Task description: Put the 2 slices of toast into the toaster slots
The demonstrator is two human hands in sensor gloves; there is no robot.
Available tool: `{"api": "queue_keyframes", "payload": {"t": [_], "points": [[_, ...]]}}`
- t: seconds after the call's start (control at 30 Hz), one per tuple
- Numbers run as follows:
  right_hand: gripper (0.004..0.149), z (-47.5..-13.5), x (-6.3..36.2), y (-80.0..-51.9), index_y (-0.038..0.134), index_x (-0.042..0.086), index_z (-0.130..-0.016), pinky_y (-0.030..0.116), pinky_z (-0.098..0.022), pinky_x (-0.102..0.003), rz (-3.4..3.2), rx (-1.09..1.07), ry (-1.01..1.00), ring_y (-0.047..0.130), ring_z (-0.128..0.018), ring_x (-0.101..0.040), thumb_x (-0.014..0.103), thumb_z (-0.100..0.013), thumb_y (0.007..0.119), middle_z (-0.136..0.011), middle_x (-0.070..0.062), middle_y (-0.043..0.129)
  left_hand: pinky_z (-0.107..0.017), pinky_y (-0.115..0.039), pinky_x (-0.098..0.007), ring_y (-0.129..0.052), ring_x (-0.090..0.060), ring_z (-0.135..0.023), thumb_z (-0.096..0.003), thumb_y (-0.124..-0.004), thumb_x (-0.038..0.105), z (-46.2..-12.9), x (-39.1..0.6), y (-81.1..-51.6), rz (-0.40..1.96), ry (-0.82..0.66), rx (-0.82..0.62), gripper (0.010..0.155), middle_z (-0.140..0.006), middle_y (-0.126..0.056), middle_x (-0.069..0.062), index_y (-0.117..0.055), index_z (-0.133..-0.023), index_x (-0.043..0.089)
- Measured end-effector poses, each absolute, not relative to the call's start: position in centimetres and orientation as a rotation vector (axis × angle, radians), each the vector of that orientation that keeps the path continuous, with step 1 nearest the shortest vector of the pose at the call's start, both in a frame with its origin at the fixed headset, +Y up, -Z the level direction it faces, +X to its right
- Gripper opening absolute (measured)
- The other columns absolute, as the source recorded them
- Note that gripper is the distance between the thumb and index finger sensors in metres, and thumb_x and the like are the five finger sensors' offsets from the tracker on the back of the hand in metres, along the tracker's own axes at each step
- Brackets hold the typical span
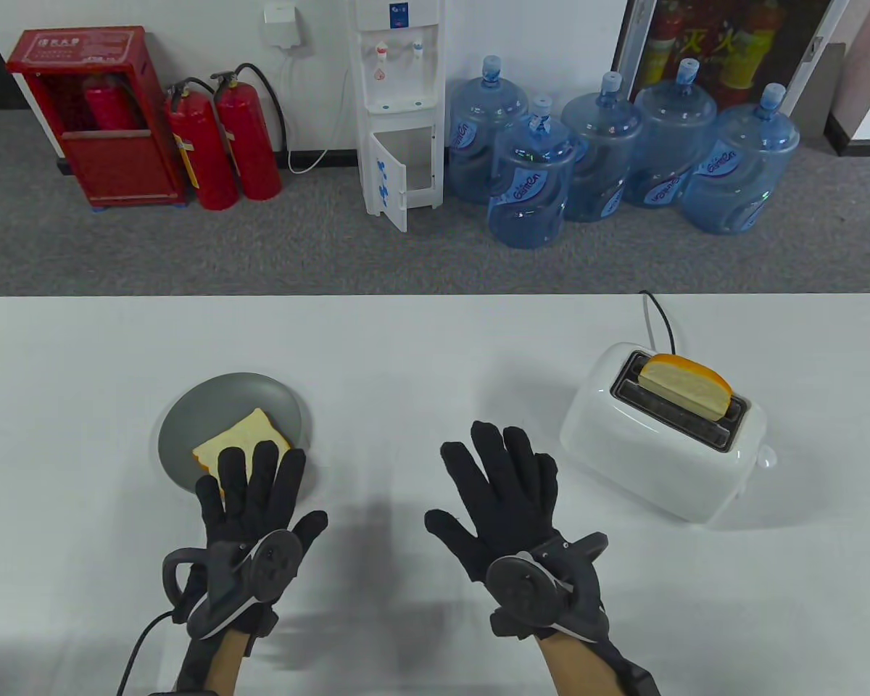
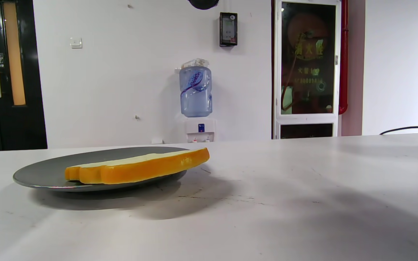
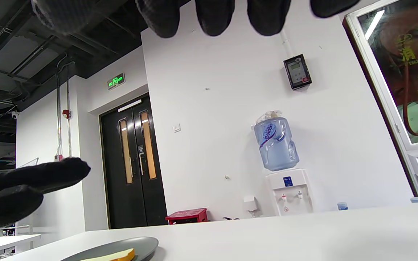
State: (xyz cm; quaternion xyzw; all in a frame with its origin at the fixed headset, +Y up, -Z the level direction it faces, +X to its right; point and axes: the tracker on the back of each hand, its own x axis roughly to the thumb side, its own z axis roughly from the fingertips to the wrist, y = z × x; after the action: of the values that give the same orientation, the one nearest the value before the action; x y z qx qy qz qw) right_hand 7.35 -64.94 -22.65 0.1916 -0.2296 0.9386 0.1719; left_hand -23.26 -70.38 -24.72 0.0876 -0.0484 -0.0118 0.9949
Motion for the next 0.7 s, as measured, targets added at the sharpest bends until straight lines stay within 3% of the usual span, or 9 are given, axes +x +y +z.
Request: {"api": "queue_keyframes", "payload": {"t": [0.7], "points": [[0.075, -24.4, 7.2, -69.7, 0.03, 0.027, -0.127, 0.037, -0.075, -0.076, 2.806, 0.512, -0.431, 0.033, -0.116, -0.052, 0.067, -0.067, 0.049, -0.133, -0.016, 0.025, -0.081, -0.027, -0.058, -0.02, -0.044, -0.116, -0.0537, -0.043, 0.068, -24.7, -23.6, -70.3, -0.026, -0.065, 0.169, 0.076, -0.128, -0.026, -0.005, -0.024, -0.12, 0.037]]}}
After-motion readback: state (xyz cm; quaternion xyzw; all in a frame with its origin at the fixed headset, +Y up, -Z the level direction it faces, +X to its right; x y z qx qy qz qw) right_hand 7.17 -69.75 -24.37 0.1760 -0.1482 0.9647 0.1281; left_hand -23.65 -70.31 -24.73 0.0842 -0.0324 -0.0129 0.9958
